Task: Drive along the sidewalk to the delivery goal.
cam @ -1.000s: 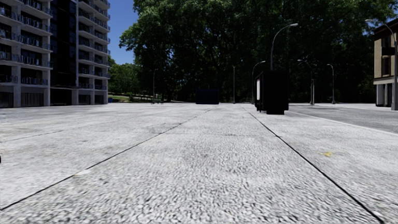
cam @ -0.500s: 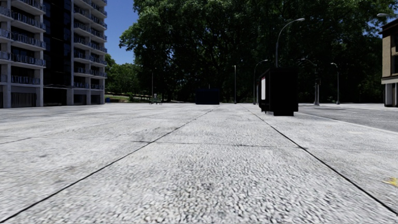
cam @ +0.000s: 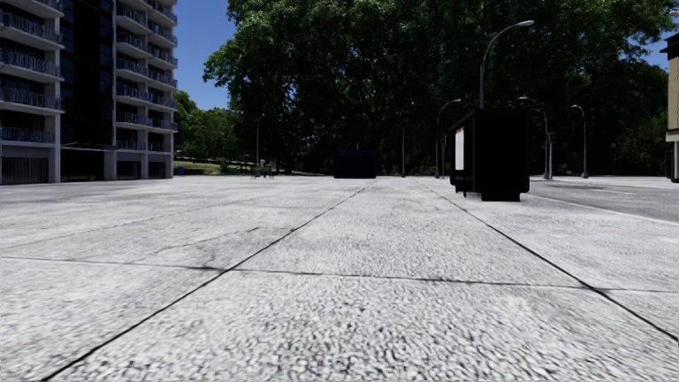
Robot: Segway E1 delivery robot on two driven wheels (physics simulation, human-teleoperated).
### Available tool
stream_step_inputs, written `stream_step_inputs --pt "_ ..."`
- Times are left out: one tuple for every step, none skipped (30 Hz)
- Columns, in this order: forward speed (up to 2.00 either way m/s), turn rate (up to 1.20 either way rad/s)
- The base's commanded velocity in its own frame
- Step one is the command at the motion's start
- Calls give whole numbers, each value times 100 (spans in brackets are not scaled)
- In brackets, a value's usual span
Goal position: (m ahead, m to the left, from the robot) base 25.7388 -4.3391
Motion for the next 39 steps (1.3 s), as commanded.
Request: stream_step_inputs --pt "200 0" --pt "200 0" --pt "200 0" --pt "200 0" --pt "200 0" --pt "200 0" --pt "200 0" --pt "200 0" --pt "200 0" --pt "200 0" --pt "200 0" --pt "200 0" --pt "200 0" --pt "200 0" --pt "200 0" --pt "200 0" --pt "200 0" --pt "200 0" --pt "200 0" --pt "200 0" --pt "200 0" --pt "200 0" --pt "200 0" --pt "200 0" --pt "200 0" --pt "200 0" --pt "200 0" --pt "200 0" --pt "200 0" --pt "200 0" --pt "200 0" --pt "200 0" --pt "200 0" --pt "200 0" --pt "200 0" --pt "200 0" --pt "200 0" --pt "200 0" --pt "200 0"
